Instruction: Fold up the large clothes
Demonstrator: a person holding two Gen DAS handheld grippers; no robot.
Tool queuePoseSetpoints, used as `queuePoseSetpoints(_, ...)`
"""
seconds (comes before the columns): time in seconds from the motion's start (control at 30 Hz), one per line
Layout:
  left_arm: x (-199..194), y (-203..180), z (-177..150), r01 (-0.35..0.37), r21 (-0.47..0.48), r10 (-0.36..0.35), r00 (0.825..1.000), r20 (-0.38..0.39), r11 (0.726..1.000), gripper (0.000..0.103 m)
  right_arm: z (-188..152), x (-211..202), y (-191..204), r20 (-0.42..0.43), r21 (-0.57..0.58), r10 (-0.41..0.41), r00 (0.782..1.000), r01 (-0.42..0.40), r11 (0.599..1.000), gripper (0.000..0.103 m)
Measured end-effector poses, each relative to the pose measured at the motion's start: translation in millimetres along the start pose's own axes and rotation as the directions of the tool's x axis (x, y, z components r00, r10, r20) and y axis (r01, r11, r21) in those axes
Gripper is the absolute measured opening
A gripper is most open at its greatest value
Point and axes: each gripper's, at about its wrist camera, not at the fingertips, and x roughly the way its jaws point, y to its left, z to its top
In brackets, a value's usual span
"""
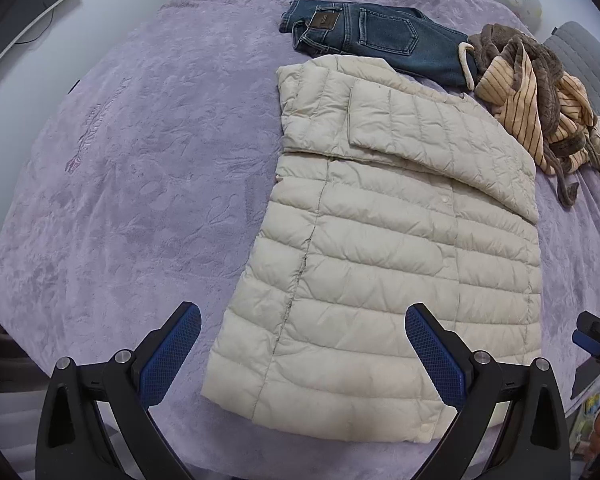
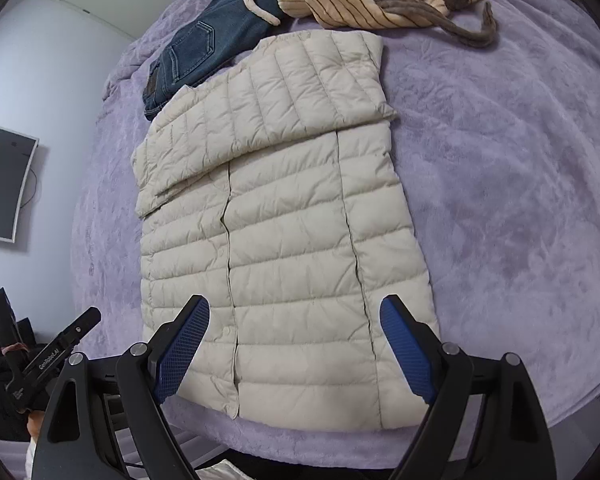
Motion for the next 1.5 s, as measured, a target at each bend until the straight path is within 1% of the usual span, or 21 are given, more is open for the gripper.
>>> queuePoseSetpoints(0.2, 21.7, 33.5, -35.7, 0.017, -0.013, -0.018, 0.998, -0.059, 1.0, 0.102, -44.3, 14.7, -12.0, -0.042, 0.14, 0.037, 0.998, -0.03, 0.99, 0.089)
queuePoseSetpoints(0.33, 33.3, 60.5, -64.5, 0.022, -0.053, -0.027, 0.994, -0.106, 0.998, 0.102, -81.5, 28.4, -20.9, -0.072, 0.228, 0.057, 0.996, -0.039, 0.973, 0.089)
queuePoseSetpoints(0.47, 40.6, 87.7, -86.7, 0.06, -0.129, -0.078, 0.987, -0.137, 0.99, 0.102, -110.9, 38.5, -23.0, -0.091, 0.274, 0.056, 0.994, -0.029, 0.961, 0.089)
queuePoseSetpoints(0.6, 53.1, 109.1, -98.9, 0.126, -0.22, -0.164, 0.972, -0.166, 0.967, 0.102, -124.4, 39.0, -24.9, -0.071, 0.308, 0.072, 0.995, -0.047, 0.95, 0.089)
queuePoseSetpoints(0.7, 62.8, 116.0, -101.8, 0.191, -0.265, -0.242, 0.955, -0.174, 0.945, 0.102, -131.1, 36.6, -31.1, -0.045, 0.343, 0.085, 0.995, -0.065, 0.937, 0.089)
queuePoseSetpoints(0.83, 74.6, 116.7, -97.8, 0.259, -0.279, -0.313, 0.934, -0.171, 0.925, 0.102, -139.3, 36.6, -46.2, -0.008, 0.409, 0.105, 0.994, -0.093, 0.908, 0.089)
queuePoseSetpoints(0.97, 95.0, 116.3, -93.6, 0.319, -0.32, -0.391, 0.9, -0.191, 0.892, 0.102, -143.9, 42.8, -64.5, 0.043, 0.487, 0.149, 0.988, -0.151, 0.86, 0.089)
queuePoseSetpoints(1.03, 103.5, 113.1, -92.2, 0.333, -0.327, -0.409, 0.89, -0.199, 0.884, 0.102, -144.8, 49.1, -72.3, 0.065, 0.526, 0.176, 0.982, -0.183, 0.831, 0.089)
queuePoseSetpoints(1.1, 107.6, 108.2, -90.1, 0.347, -0.324, -0.421, 0.885, -0.198, 0.88, 0.102, -145.1, 56.1, -78.2, 0.086, 0.554, 0.193, 0.977, -0.208, 0.806, 0.089)
queuePoseSetpoints(1.27, 115.3, 93.6, -82.4, 0.383, -0.31, -0.452, 0.871, -0.193, 0.87, 0.102, -143.6, 73.7, -85.2, 0.115, 0.59, 0.217, 0.97, -0.242, 0.77, 0.089)
queuePoseSetpoints(1.4, 118.6, 85.2, -77.5, 0.388, -0.305, -0.453, 0.872, -0.185, 0.87, 0.102, -139.1, 85.7, -88.7, 0.144, 0.615, 0.253, 0.957, -0.287, 0.735, 0.09)
queuePoseSetpoints(1.43, 117.3, 85.2, -76.7, 0.389, -0.304, -0.452, 0.875, -0.175, 0.87, 0.095, -137.1, 88.3, -88.7, 0.153, 0.62, 0.266, 0.952, -0.303, 0.724, 0.09)
queuePoseSetpoints(1.47, 115.7, 84.9, -75.2, 0.386, -0.302, -0.447, 0.879, -0.168, 0.872, 0.085, -135.4, 90.4, -88.9, 0.162, 0.626, 0.277, 0.947, -0.315, 0.713, 0.09)
queuePoseSetpoints(1.5, 116.1, 84.6, -73.6, 0.383, -0.297, -0.444, 0.879, -0.175, 0.875, 0.06, -134.2, 90.9, -90.2, 0.169, 0.633, 0.286, 0.943, -0.326, 0.703, 0.09)
